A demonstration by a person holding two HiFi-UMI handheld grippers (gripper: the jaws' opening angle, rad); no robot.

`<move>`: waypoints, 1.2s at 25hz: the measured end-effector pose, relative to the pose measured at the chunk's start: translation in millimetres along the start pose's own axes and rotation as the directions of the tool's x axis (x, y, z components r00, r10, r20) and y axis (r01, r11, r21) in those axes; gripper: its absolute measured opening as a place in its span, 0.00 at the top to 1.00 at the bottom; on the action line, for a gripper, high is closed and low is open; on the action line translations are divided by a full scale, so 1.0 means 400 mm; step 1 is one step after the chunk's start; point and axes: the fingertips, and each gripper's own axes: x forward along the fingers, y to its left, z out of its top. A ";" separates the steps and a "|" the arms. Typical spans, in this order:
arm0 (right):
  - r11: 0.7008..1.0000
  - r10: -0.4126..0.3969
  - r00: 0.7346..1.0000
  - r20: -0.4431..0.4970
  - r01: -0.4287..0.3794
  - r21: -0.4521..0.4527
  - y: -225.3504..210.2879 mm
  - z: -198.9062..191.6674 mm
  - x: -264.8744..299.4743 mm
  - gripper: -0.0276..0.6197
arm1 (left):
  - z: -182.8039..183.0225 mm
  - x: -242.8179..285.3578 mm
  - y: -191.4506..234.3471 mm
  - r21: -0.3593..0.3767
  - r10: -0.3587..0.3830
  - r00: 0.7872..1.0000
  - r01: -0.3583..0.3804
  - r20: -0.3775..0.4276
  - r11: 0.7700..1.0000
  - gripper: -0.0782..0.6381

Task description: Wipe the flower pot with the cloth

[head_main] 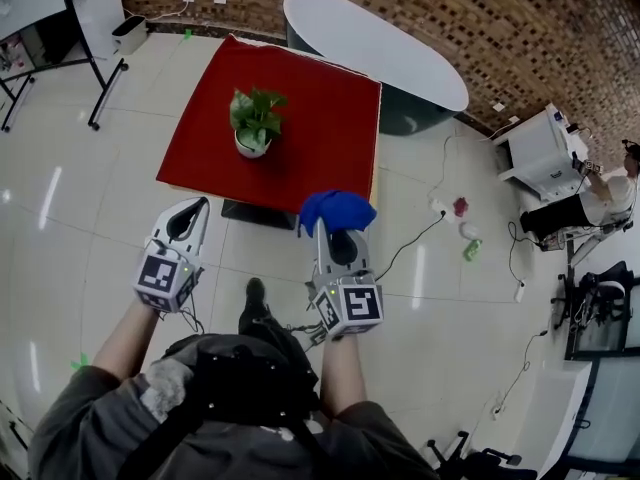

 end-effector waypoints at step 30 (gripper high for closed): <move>0.986 0.165 0.945 -0.284 -0.160 0.042 -0.387 -0.190 0.647 0.86 | -0.178 0.768 0.201 0.007 -0.025 0.978 0.027 -0.205 1.000 0.26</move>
